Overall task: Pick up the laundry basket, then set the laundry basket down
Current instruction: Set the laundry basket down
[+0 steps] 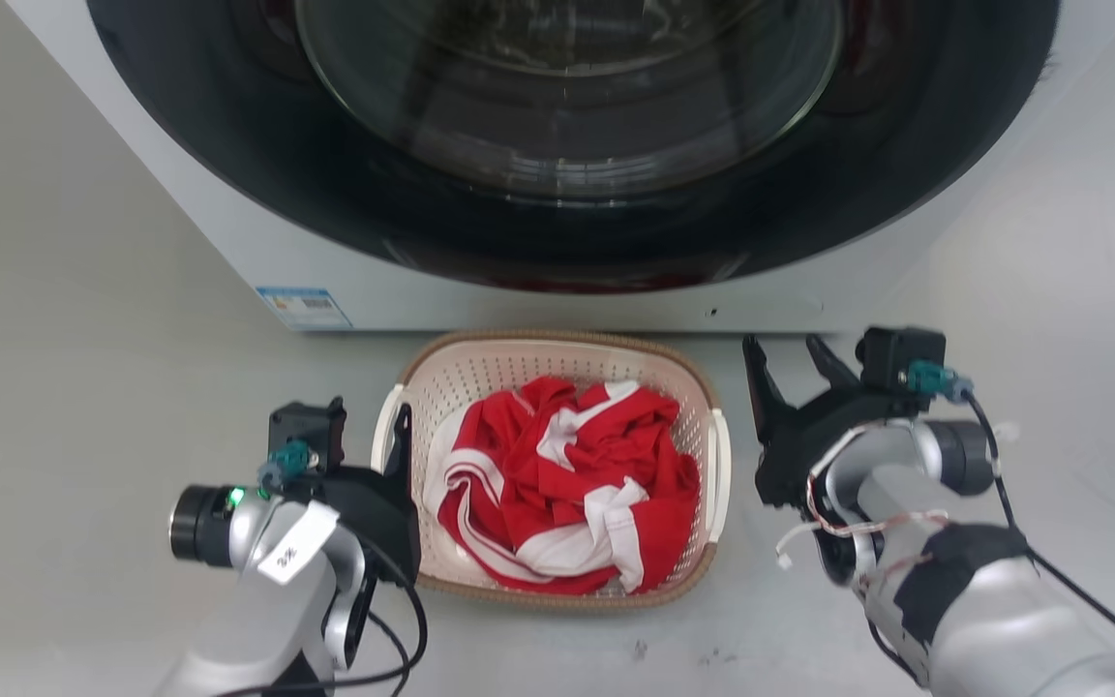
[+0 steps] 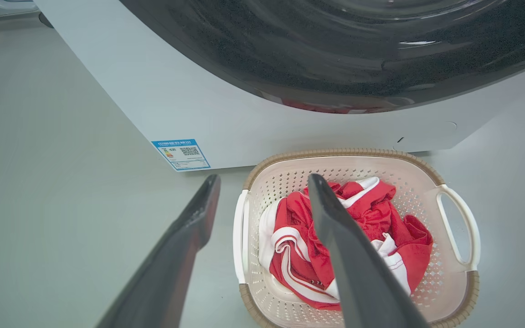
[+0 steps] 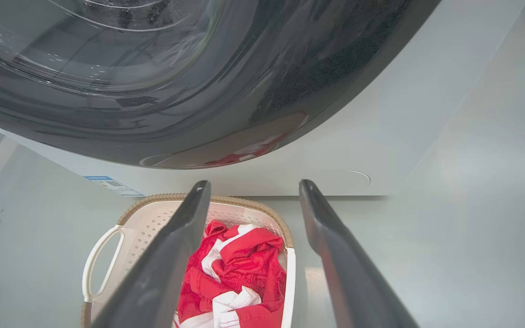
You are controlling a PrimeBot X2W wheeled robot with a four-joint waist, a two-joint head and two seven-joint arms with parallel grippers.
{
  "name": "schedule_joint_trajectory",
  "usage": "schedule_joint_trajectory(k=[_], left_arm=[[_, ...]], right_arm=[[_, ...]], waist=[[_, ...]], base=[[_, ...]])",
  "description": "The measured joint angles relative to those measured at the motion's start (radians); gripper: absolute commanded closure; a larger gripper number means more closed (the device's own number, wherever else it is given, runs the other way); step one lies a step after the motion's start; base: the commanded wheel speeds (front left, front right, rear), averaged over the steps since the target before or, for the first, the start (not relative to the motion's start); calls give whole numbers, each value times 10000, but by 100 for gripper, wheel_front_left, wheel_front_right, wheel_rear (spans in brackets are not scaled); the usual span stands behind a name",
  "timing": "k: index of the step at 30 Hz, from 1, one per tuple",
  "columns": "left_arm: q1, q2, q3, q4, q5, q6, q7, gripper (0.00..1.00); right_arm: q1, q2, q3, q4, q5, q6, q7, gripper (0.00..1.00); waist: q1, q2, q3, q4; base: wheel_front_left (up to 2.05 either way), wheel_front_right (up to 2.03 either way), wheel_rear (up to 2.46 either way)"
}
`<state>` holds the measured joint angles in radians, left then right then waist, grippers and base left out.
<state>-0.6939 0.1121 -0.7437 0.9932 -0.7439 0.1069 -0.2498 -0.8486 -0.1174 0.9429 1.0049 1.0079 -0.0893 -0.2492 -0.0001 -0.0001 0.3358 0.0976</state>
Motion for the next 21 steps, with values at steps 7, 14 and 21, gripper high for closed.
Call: schedule_joint_trajectory(k=[7, 14, 21], left_arm=[[1543, 349, 414, -1279, 420, 100, 0, 0], [3171, 825, 876, -2782, 1053, 167, 0, 0], [4760, 949, 2174, -4153, 1946, 173, 2, 0]], right_arm=[[1602, -370, -744, -1220, -445, -173, 0, 0], [3100, -631, -1390, -2880, -1229, -265, 0, 0], [4727, -922, -2109, -4742, -2128, -353, 0, 0]], waist=[[-1, 0, -1028, -43], [-2, -1, -1963, -74], [-1, 0, -2706, -98]], base=[[0, 0, 0], [0, 0, 0], [0, 0, 0]])
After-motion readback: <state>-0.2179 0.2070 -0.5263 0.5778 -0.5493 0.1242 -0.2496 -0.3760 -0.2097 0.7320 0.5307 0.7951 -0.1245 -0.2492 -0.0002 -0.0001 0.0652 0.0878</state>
